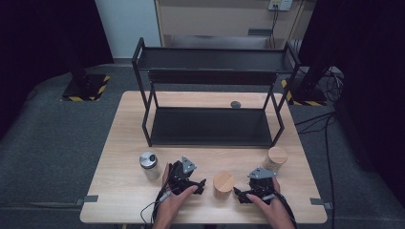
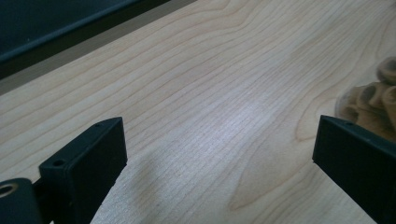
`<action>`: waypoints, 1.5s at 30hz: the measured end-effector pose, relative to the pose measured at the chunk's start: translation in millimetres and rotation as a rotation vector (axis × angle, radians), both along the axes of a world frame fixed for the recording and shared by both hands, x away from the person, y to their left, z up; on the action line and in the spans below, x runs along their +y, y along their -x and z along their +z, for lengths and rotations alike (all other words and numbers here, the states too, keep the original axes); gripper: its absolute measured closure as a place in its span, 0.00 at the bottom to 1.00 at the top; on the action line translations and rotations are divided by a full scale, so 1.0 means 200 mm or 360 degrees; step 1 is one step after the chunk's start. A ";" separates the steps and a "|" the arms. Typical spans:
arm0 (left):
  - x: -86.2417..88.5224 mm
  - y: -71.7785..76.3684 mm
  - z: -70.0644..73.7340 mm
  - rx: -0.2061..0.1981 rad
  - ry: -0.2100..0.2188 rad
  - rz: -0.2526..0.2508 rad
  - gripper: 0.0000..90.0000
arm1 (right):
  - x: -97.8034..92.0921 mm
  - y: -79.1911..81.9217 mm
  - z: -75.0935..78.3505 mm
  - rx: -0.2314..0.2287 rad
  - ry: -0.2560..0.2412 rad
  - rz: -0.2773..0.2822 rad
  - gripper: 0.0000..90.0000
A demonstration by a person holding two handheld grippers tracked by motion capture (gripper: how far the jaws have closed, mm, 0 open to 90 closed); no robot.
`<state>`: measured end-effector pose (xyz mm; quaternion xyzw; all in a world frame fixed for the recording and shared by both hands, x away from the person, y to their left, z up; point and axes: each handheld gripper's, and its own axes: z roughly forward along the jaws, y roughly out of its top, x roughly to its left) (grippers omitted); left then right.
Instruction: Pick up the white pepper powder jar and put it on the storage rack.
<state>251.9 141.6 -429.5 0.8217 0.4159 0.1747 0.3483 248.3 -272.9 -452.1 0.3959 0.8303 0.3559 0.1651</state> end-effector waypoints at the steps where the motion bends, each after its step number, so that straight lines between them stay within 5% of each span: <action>1: 0.00 0.00 0.00 -0.0001 0.0000 -0.0003 0.02 | 0.00 0.00 0.00 0.0000 0.0000 0.0000 0.01; 22: -0.01 0.06 0.18 -0.0077 -0.0019 -0.0030 0.02 | 0.00 0.00 0.00 0.0000 0.0000 0.0000 0.01; 45: 0.12 0.07 0.39 -0.0151 0.0027 0.0020 0.02 | 0.00 0.00 0.00 0.0000 0.0000 0.0001 0.01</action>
